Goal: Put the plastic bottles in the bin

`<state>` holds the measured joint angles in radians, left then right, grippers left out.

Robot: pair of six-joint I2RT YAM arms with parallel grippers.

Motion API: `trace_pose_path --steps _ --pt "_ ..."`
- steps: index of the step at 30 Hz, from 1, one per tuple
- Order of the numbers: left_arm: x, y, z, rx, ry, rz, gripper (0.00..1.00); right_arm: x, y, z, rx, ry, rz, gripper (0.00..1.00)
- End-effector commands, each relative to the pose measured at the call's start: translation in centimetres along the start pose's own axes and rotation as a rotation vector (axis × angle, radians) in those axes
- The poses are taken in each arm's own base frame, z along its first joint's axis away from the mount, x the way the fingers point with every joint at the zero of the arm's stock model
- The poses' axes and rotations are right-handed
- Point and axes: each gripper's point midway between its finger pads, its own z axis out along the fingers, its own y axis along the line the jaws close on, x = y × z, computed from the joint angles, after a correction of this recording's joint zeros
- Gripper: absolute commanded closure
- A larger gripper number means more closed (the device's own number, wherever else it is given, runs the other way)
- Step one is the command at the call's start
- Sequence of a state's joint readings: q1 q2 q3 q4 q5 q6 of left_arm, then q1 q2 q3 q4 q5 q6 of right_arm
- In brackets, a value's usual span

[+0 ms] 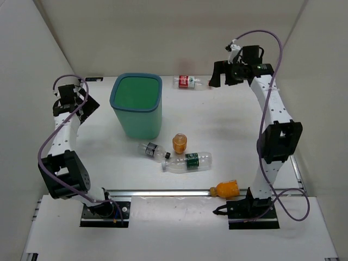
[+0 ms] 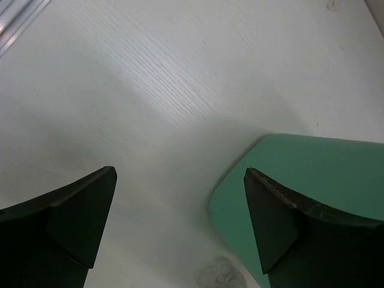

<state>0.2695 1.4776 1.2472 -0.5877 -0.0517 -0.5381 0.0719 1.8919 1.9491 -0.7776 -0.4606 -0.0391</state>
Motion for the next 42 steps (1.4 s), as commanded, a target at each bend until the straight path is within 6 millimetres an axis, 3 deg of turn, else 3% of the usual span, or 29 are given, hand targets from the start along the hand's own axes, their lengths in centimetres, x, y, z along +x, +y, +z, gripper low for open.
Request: trace_pose_path --steps 1,2,3,4,5,7,8,9,12,17,20,21,24,25,29,34,38,40,41,42 --pt "0.9 0.2 -0.1 0.027 0.018 -0.007 0.01 -2.7 -1.7 1.6 0.057 -0.042 -0.041 0.01" --pt "1.5 0.0 -0.1 0.042 0.035 -0.002 0.01 -2.6 -2.3 3.0 0.12 -0.03 -0.043 0.01" --pt "1.7 -0.2 -0.1 0.053 0.04 -0.002 0.01 -4.3 -2.8 3.0 0.162 -0.07 -0.078 0.01" --pt "1.7 -0.2 0.1 0.053 0.044 -0.009 0.02 -5.1 -2.7 4.2 0.168 -0.084 -0.11 0.0" --pt "2.0 -0.2 0.0 0.05 0.052 0.001 0.02 -4.8 -3.8 5.6 0.197 -0.074 -0.114 0.01" --pt "2.7 -0.1 0.6 0.036 0.081 0.01 0.01 -7.1 -4.2 6.7 0.275 -0.125 -0.127 0.01" --pt "3.5 -0.3 0.8 0.037 0.11 0.03 0.02 -7.2 -4.9 8.3 0.279 -0.131 -0.147 0.01" --pt "4.1 0.0 1.0 0.027 0.13 0.032 0.01 -7.9 -5.0 8.4 0.289 -0.154 -0.161 0.01" --pt "5.0 0.3 1.6 0.029 0.161 0.045 0.01 -9.2 -4.7 11.4 0.173 -0.234 -0.178 0.01" --pt "6.3 0.4 2.1 0.031 0.195 0.063 0.01 -12.0 -4.0 14.0 0.021 -0.403 -0.236 0.01" --pt "7.7 0.1 2.2 0.032 0.233 0.103 0.01 -12.6 -4.1 16.1 -0.02 -0.472 -0.295 0.01" --pt "8.2 0.6 2.3 0.024 0.253 0.11 0.01 -12.2 -4.9 17.4 -0.02 -0.484 -0.292 0.01" --pt "9.7 1.1 2.4 -0.002 0.293 0.137 0.01 -12.5 -5.2 18.6 -0.085 -0.548 -0.287 0.01" --pt "10.1 1.5 2.5 -0.016 0.311 0.146 0.01 -11.7 -5.7 19.5 -0.104 -0.543 -0.284 0.01" --pt "10.4 2.6 2.1 -0.05 0.311 0.153 0.01 -10.9 -5.3 21.3 -0.142 -0.563 -0.31 0.01" --pt "11.2 3.8 1.6 -0.073 0.321 0.152 0.01 -7.5 -3.8 24.8 -0.176 -0.489 -0.312 0.01" --pt "11.5 4.3 1.2 -0.104 0.322 0.167 0.02 -4.5 -3.6 26.3 -0.181 -0.385 -0.316 0.01" --pt "11.7 4.4 0.8 -0.102 0.328 0.163 0.01 -3.4 -3.0 26.5 -0.196 -0.337 -0.301 0.01" --pt "11.7 4.2 0.7 -0.092 0.327 0.163 0.01 -2.9 -3.8 26.4 -0.189 -0.314 -0.279 0.01" --pt "12.0 4.4 0.5 -0.093 0.33 0.168 0.01 -3.3 -3.7 26.0 -0.199 -0.317 -0.274 0.0"
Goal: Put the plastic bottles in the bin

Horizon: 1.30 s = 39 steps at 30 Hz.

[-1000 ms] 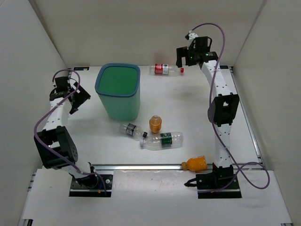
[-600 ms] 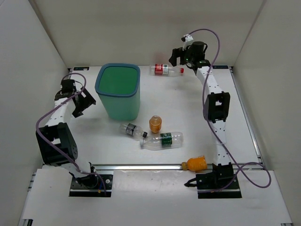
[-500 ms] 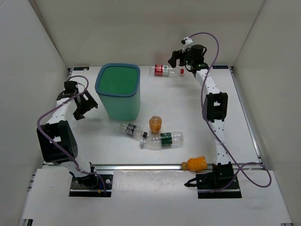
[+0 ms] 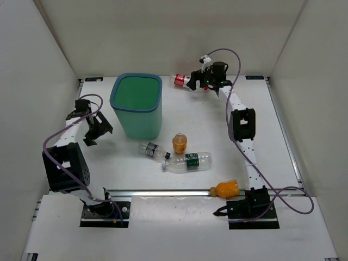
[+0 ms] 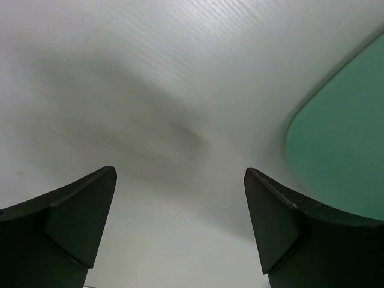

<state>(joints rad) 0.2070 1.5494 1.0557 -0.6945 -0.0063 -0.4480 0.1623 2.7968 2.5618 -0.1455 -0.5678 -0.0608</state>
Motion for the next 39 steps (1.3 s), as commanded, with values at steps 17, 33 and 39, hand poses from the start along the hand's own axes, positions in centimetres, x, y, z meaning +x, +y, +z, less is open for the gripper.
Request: trace_pose_path --steps 17,33,39 --pt "-1.0 0.3 -8.1 -0.012 -0.203 0.04 0.02 -0.9 0.7 -0.5 0.198 0.144 -0.196 0.22" --pt "-2.1 0.1 -12.9 0.032 -0.354 -0.001 0.01 -13.4 5.6 -5.5 0.016 -0.056 -0.212 0.57" --pt "-2.0 -0.8 -14.9 0.095 -0.4 -0.018 0.01 -22.6 10.9 -14.9 -0.223 -0.199 -0.137 0.53"
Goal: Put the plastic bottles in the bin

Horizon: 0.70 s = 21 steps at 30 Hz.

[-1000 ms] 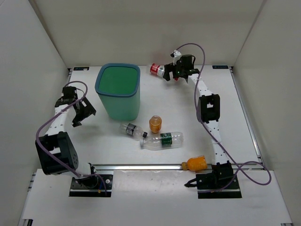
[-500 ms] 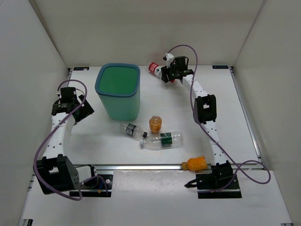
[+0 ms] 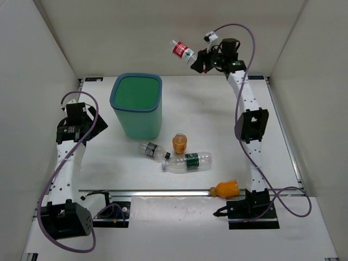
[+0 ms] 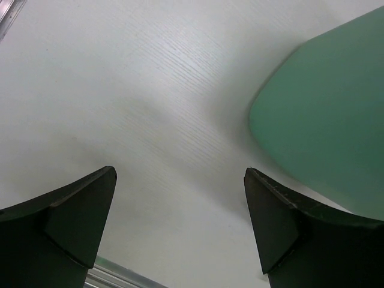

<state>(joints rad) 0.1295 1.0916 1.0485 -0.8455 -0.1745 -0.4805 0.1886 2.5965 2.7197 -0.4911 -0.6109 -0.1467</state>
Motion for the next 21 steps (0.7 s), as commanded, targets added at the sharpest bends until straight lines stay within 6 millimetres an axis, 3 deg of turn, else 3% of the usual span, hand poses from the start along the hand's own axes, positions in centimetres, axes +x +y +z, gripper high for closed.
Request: trace_pose_path --steps 1,3,4,6,9,12,15,21 --pt "-1.5 -1.7 -2.5 0.087 -0.07 -0.023 0.01 -11.7 5.3 -8.4 -0.177 -0.199 -0.049 0.53" --pt "-1.2 -2.7 -2.9 0.134 -0.071 -0.02 0.01 -14.3 8.2 -10.8 -0.207 -0.216 -0.104 0.52" --pt "-0.7 -3.1 -2.9 0.143 -0.06 0.001 0.01 -14.2 9.3 -10.5 -0.211 -0.199 -0.102 0.52" --pt "-1.0 -3.9 -3.6 0.156 -0.067 0.026 0.01 -16.2 12.5 -11.9 -0.243 -0.225 -0.125 0.53" --pt "-1.8 -4.5 -4.9 0.185 -0.1 0.042 0.02 -16.6 16.7 -11.7 -0.341 -0.231 -0.11 0.52" --pt "-2.1 -5.5 -6.5 0.239 -0.129 0.067 0.02 -17.4 20.0 -11.0 -0.376 -0.249 -0.074 0.51" --pt "-2.4 -5.9 -6.7 0.255 -0.143 0.083 0.01 -18.2 25.5 -9.8 -0.521 -0.28 -0.078 0.5" --pt "-1.7 -6.6 -6.6 0.283 -0.106 0.151 0.02 -17.7 31.2 -5.8 -0.64 -0.307 -0.058 0.49"
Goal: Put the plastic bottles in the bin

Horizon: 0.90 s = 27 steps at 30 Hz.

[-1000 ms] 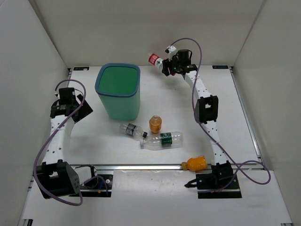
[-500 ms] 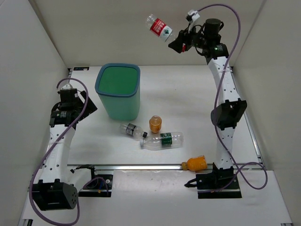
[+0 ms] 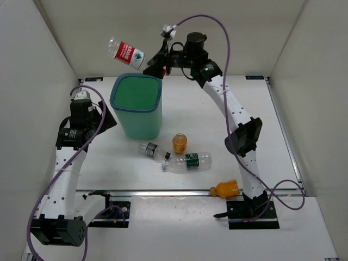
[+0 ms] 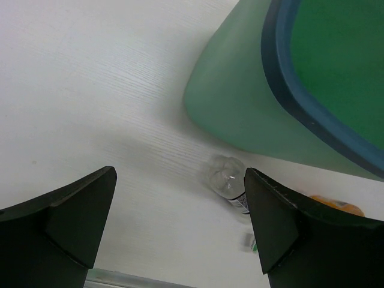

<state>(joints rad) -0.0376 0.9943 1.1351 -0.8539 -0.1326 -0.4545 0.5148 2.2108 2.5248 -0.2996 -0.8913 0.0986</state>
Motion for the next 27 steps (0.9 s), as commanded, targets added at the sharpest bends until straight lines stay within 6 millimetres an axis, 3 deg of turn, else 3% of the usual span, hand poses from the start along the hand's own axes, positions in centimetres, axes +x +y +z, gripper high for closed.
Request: trace_pose_path --steps 1,7,12,14,17,21,24,26,27 --pt "-0.6 -1.1 -0.8 0.052 -0.001 0.048 0.01 0.2 1.1 2.4 -0.056 -0.043 0.029 0.49" --pt "0.5 -4.0 -2.6 0.211 0.01 0.148 0.01 4.7 1.4 5.7 -0.065 -0.005 0.114 0.4" --pt "1.6 -4.9 -3.2 0.222 0.054 0.24 0.01 5.2 2.1 6.6 -0.064 0.012 0.104 0.28" --pt "1.4 -5.3 -3.4 0.234 0.05 0.251 0.01 5.4 2.0 6.5 -0.046 0.027 0.095 0.18" --pt "1.0 -5.3 -3.9 0.236 0.033 0.254 0.02 5.6 1.5 6.1 -0.022 0.041 0.103 0.13" --pt "0.7 -5.5 -3.9 0.234 0.026 0.282 0.02 3.8 1.6 5.1 -0.001 0.022 0.078 0.08" --pt "1.4 -7.2 -4.4 0.301 0.043 0.34 0.01 2.4 1.7 3.5 0.014 0.019 0.064 0.0" --pt "3.7 -9.5 -5.0 0.414 0.119 0.428 0.01 0.8 1.0 1.0 0.082 0.02 0.076 0.01" --pt "4.5 -10.1 -5.3 0.446 0.144 0.474 0.01 -1.1 1.4 -0.4 0.119 0.005 0.054 0.01"
